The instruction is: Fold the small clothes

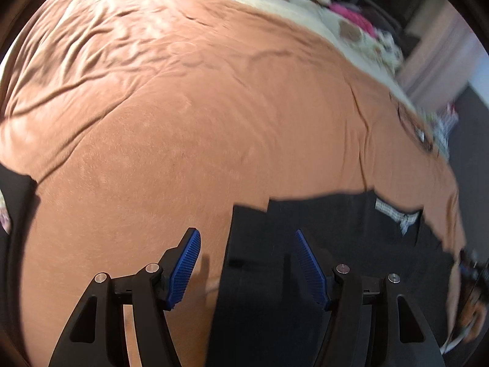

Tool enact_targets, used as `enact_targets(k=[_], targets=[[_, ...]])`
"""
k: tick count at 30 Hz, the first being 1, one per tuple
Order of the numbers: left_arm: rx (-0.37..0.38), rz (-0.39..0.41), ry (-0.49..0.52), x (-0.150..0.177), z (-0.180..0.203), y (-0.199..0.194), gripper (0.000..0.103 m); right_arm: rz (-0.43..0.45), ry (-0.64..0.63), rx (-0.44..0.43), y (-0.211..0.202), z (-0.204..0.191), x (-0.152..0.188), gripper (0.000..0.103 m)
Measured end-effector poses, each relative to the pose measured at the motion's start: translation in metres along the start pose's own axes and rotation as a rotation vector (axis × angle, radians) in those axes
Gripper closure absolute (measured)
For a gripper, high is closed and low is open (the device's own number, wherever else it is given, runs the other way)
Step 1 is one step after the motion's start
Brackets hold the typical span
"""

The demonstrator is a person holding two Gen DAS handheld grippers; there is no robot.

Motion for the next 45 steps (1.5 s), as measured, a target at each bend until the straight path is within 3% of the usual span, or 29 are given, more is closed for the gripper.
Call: enact_targets(k=[6, 15, 18, 24, 36, 45], targets=[[-0.045, -0.082, 0.143, 0.016, 0.012, 0.009, 0.037, -0.071, -0.140, 0.085, 0.003, -0.037, -0.002, 0.022], [-0.084, -0.161, 0.232, 0.032, 0.020, 0.024, 0.037, -0.150, -0.284, 0.167, 0.027, -0.056, -0.003, 0.022], [-0.159, -0.181, 0.268, 0.034, 0.020, 0.032, 0.037, -0.160, -0.367, 0.227, 0.040, -0.069, 0.001, 0.022], [-0.152, -0.183, 0.257, 0.030, 0.017, 0.045, 0.037, -0.189, -0.403, 0.257, 0.064, -0.070, 0.006, 0.022], [-0.141, -0.101, 0.228, -0.002, 0.019, 0.061, 0.036, -0.151, -0.399, 0.297, 0.105, -0.081, -0.019, 0.022], [-0.118, -0.086, 0.176, -0.032, 0.019, 0.077, 0.038, -0.113, -0.373, 0.306, 0.127, -0.081, -0.044, 0.022]])
Point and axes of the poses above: each gripper's, at about its wrist camera, not at the fingertips, and y roughly the way its jaws point, z to its right, x to its underside, the point moved 1 cm from there along y, roughly the way its jaws point, and after that the axes turned 4 degrees about x, right-handed, at the moved point
